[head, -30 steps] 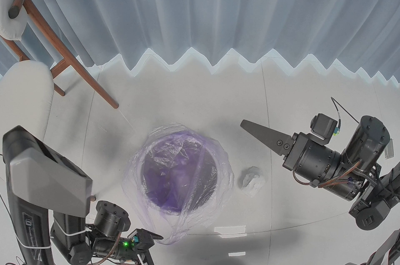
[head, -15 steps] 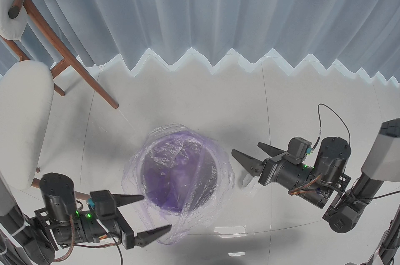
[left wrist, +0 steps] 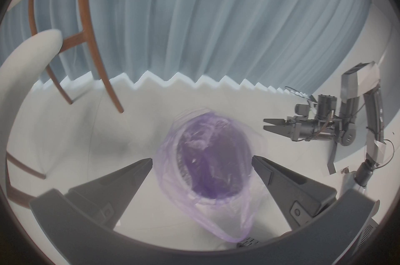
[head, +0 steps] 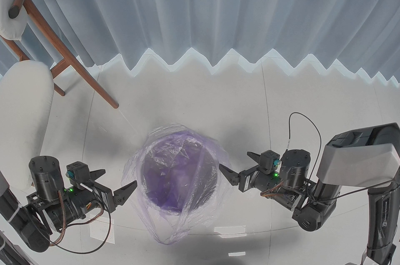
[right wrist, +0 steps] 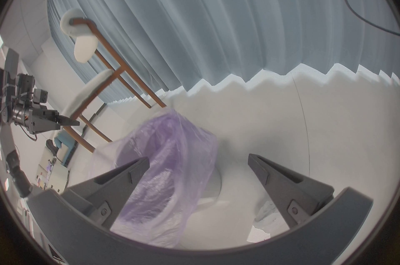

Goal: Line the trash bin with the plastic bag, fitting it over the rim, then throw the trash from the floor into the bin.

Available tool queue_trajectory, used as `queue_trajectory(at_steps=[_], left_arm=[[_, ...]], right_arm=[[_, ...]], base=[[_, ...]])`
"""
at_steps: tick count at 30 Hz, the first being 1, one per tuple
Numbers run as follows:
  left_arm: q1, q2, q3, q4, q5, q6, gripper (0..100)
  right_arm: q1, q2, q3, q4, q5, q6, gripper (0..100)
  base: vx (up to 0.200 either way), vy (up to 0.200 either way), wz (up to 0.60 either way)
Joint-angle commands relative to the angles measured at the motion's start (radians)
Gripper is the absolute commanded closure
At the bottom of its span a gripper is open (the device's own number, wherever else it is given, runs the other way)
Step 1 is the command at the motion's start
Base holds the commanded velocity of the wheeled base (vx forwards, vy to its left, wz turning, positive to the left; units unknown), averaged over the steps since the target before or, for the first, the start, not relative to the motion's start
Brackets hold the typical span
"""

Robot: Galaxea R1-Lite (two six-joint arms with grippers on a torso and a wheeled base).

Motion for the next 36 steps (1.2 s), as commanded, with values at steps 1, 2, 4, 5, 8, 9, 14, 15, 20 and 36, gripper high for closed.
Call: queue_trajectory(at_steps=[1,2,4,5,8,9,14,15,20,36], left_arm=[[0.054,0.177,-0.018,-0.008,-0.001,-0.002,0],[0.052,0.211,-0.018,-0.032,-0.001,0.000,0],[0.052,0.249,-0.013,-0.078,-0.001,-0.002,0],[0.054,0.274,-0.013,-0.101,-0.001,-0.002,0],[0.069,0.340,-0.013,-0.206,-0.001,-0.002,0],[0.072,0.346,-0.013,-0.218,-0.001,-0.002,0],[0.098,0.422,-0.015,-0.279,-0.006,-0.002,0],[0.100,0.424,-0.015,-0.279,-0.009,-0.003,0],[0.098,0.424,-0.013,-0.279,-0.047,-0.013,0],[0.109,0.541,-0.033,-0.279,-0.049,-0.013,100]], right_arm=[[-0.004,0.065,-0.072,0.044,-0.010,-0.028,0],[-0.012,0.065,-0.086,0.047,-0.010,-0.030,0],[-0.013,0.065,-0.089,0.049,-0.010,-0.030,0],[-0.013,0.065,-0.089,0.047,-0.010,-0.030,0],[-0.015,0.070,-0.094,0.047,-0.010,-0.030,0],[-0.015,0.071,-0.095,0.047,-0.010,-0.030,0],[-0.030,0.085,-0.130,0.047,-0.010,-0.028,100],[-0.030,0.087,-0.132,0.046,-0.010,-0.027,100],[-0.041,0.094,-0.140,0.040,-0.008,-0.021,100],[-0.070,0.110,-0.190,0.047,-0.007,-0.013,100]], base=[[0.000,0.000,0.00],[0.000,0.000,0.00],[0.000,0.000,0.00],[0.000,0.000,0.00],[0.000,0.000,0.00],[0.000,0.000,0.00],[0.000,0.000,0.00],[0.000,0.000,0.00],[0.000,0.000,0.00],[0.000,0.000,0.00]])
